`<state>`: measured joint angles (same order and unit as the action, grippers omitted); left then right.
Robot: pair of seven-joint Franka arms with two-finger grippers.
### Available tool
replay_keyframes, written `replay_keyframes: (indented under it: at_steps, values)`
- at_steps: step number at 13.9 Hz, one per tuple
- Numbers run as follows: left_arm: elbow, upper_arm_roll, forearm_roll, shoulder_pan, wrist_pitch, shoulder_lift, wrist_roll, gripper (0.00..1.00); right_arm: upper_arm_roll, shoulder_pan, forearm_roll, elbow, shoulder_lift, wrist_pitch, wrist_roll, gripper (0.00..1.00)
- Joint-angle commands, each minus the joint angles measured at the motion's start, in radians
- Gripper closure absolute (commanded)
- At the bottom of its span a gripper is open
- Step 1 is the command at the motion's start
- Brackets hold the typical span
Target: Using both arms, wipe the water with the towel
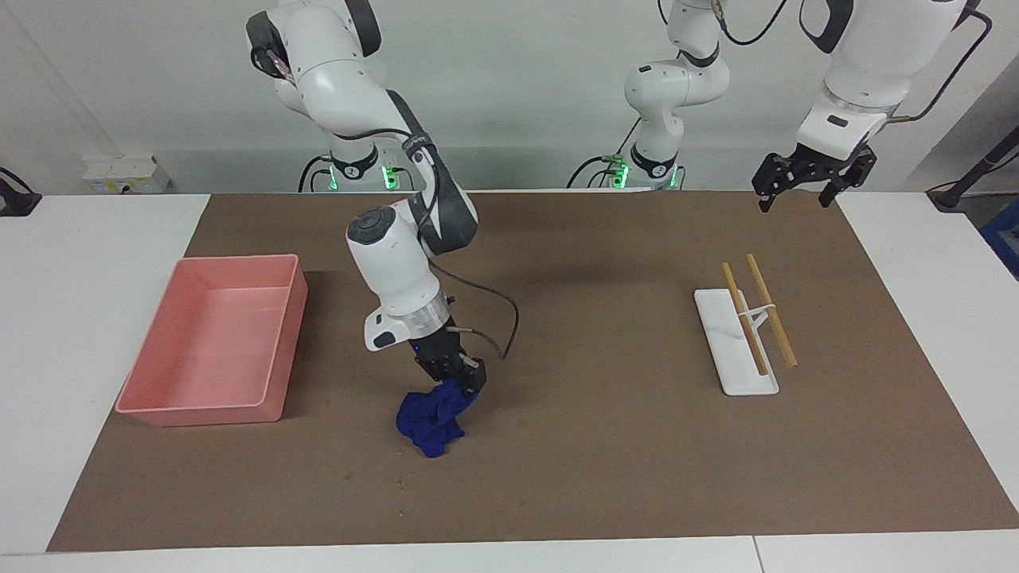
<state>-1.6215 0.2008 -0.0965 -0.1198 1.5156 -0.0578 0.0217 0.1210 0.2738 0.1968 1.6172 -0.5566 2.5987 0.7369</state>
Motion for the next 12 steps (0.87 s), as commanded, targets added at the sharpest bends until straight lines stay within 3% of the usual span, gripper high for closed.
replay_keyframes:
  at_steps: [1,5,12]
  values:
    - [-0.02,-0.014,-0.026,0.014,-0.02,-0.024,0.035,0.0,0.005,-0.013,-0.002,-0.008,-0.067,0.086,-0.001,1.0]
    - [-0.031,-0.027,-0.026,0.029,-0.019,-0.027,0.049,0.0,0.014,-0.002,-0.005,-0.059,-0.149,0.142,0.001,1.0]
    - [-0.011,-0.029,-0.017,0.028,-0.008,-0.008,0.017,0.0,0.043,0.041,0.0,0.007,-0.132,0.156,0.163,1.0]
